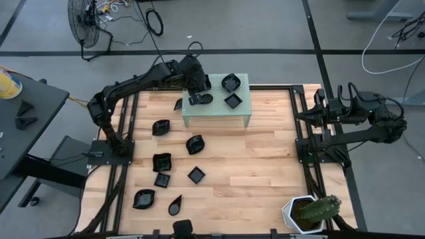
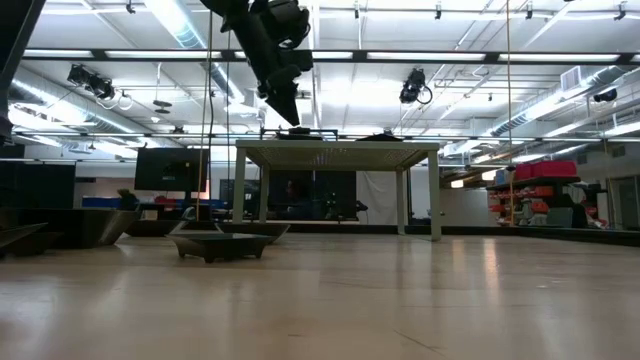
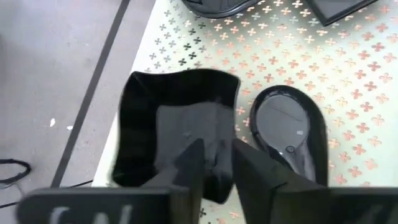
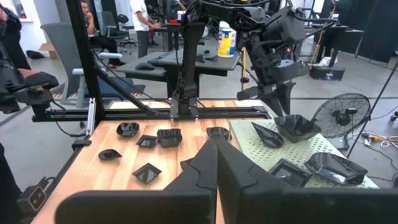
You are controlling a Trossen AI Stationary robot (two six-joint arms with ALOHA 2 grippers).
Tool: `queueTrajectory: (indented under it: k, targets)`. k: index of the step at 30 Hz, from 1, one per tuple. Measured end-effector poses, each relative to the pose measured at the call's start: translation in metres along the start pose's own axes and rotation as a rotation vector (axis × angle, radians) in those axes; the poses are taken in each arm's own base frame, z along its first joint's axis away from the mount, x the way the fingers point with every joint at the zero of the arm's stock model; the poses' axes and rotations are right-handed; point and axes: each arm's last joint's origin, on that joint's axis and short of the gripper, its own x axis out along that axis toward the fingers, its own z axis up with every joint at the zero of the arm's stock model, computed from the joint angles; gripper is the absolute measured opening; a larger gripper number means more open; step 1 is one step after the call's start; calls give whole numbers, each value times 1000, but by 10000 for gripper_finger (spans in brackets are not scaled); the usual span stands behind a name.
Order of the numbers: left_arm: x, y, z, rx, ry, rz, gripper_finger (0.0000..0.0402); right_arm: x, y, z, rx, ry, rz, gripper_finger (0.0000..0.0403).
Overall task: Pick & Place Mini shaped plates
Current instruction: Stack the distorted square plate on top of the distorted square plate on the shelf, then stack the drop shaped plate on top of the drop shaped plate on the shelf
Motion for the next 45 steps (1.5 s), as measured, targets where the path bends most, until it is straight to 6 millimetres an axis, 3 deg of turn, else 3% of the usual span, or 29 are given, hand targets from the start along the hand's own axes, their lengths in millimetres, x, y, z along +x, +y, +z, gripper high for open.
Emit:
queueTrajectory:
  k: [5, 12, 22, 40, 45]
  targets:
    - [-2, 2, -1, 0, 14, 50, 142, 0, 0, 0, 0, 0, 0, 4]
    - [-24, 4, -4, -11, 12, 78, 178, 0, 0, 0, 0, 0, 0, 4]
    - [-49, 28, -24, -168, 68, 100, 182, 0, 0, 0, 0, 0, 0, 4]
    - [-49, 58, -55, -380, 185, 1, 181, 0, 0, 0, 0, 0, 0, 4]
    - [-36, 62, -75, -486, 252, 6, 181, 0, 0, 0, 0, 0, 0, 4]
